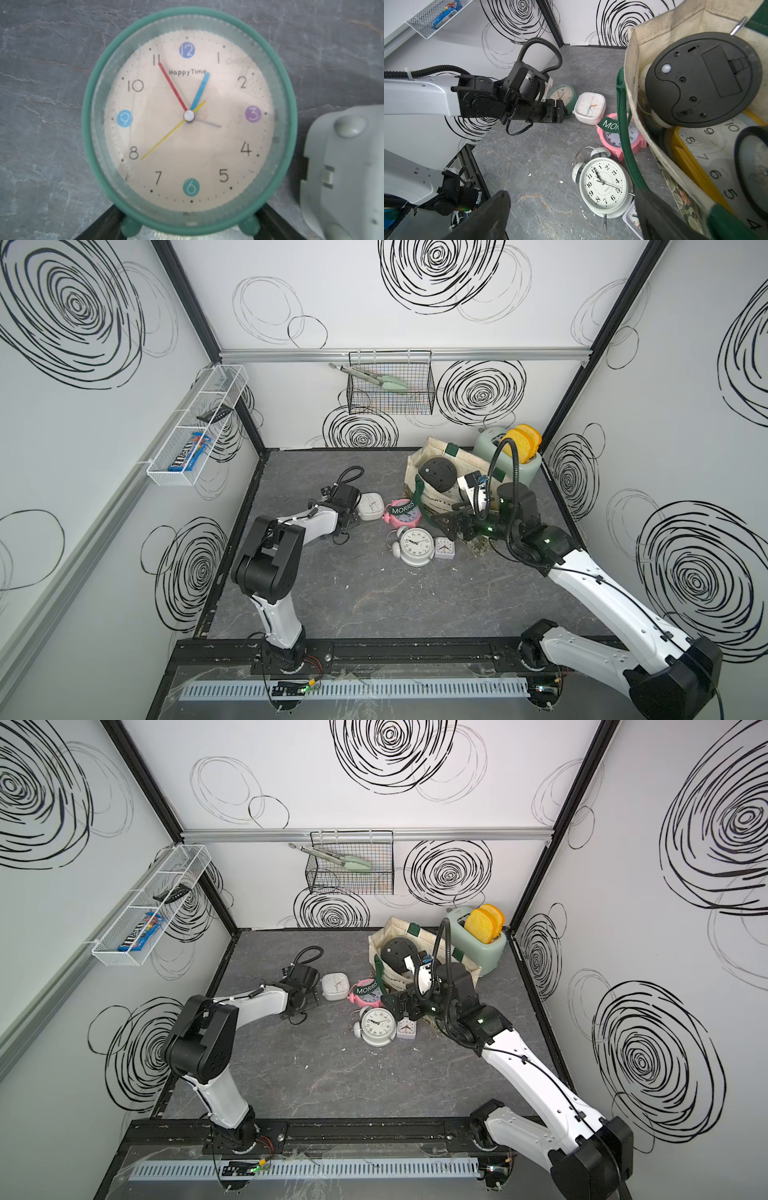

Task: Put the alarm clock into the canvas bag
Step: Pick up the alarm from the center of the board.

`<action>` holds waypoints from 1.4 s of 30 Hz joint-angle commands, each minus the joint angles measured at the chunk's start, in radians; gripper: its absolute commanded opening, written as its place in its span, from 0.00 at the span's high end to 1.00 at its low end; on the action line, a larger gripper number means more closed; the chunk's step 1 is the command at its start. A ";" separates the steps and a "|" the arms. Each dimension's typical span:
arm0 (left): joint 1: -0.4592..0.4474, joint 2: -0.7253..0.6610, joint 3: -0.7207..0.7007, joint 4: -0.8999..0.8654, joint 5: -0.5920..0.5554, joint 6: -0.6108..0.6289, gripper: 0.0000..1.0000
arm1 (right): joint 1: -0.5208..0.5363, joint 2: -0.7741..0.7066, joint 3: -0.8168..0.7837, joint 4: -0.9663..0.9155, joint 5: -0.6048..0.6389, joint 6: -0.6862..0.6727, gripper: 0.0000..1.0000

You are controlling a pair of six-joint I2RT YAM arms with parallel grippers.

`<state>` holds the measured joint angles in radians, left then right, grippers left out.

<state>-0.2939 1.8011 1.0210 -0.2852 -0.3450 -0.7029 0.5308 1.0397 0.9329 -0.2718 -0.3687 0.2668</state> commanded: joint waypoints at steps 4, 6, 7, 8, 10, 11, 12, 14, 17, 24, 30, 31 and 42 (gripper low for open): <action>-0.005 0.000 -0.038 0.052 -0.042 0.008 0.19 | 0.003 -0.004 0.001 0.009 0.000 -0.010 0.03; -0.007 -0.021 -0.057 0.080 -0.034 0.018 0.20 | 0.003 -0.004 0.001 0.011 0.002 -0.009 0.03; -0.009 -0.039 -0.071 0.105 -0.014 0.035 0.22 | 0.003 -0.003 0.001 0.010 0.003 -0.008 0.03; -0.013 -0.055 -0.081 0.120 -0.013 0.046 0.24 | 0.003 -0.003 0.000 0.010 0.006 -0.007 0.03; -0.033 -0.104 -0.104 0.134 -0.031 0.062 0.25 | 0.003 -0.006 0.001 0.011 0.014 0.000 0.03; -0.038 -0.127 -0.114 0.139 -0.030 0.064 0.25 | 0.002 -0.007 0.002 0.013 0.018 0.002 0.03; -0.045 -0.157 -0.129 0.146 -0.028 0.064 0.25 | 0.001 -0.007 0.002 0.013 0.024 0.007 0.03; -0.060 -0.227 -0.166 0.168 -0.045 0.061 0.26 | -0.008 -0.007 0.007 0.013 0.024 0.019 0.03; -0.094 -0.378 -0.245 0.203 -0.079 0.068 0.28 | -0.043 -0.005 0.025 0.007 -0.006 0.043 0.03; -0.299 -0.766 -0.406 0.404 -0.096 0.241 0.29 | -0.126 0.005 0.079 0.001 -0.106 0.101 0.03; -0.495 -0.951 -0.546 0.692 -0.061 0.334 0.32 | -0.085 0.069 0.201 -0.032 -0.183 0.147 0.03; -0.511 -0.951 -0.546 0.706 -0.047 0.331 0.32 | -0.063 0.083 0.224 -0.033 -0.189 0.154 0.03; -0.651 -0.875 -0.506 0.802 0.011 0.323 0.32 | 0.144 0.224 0.340 -0.039 -0.101 0.207 0.03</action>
<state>-0.9337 0.9207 0.4816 0.3923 -0.3489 -0.3855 0.6575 1.2472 1.2289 -0.2932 -0.5045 0.4526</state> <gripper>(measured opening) 0.828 0.975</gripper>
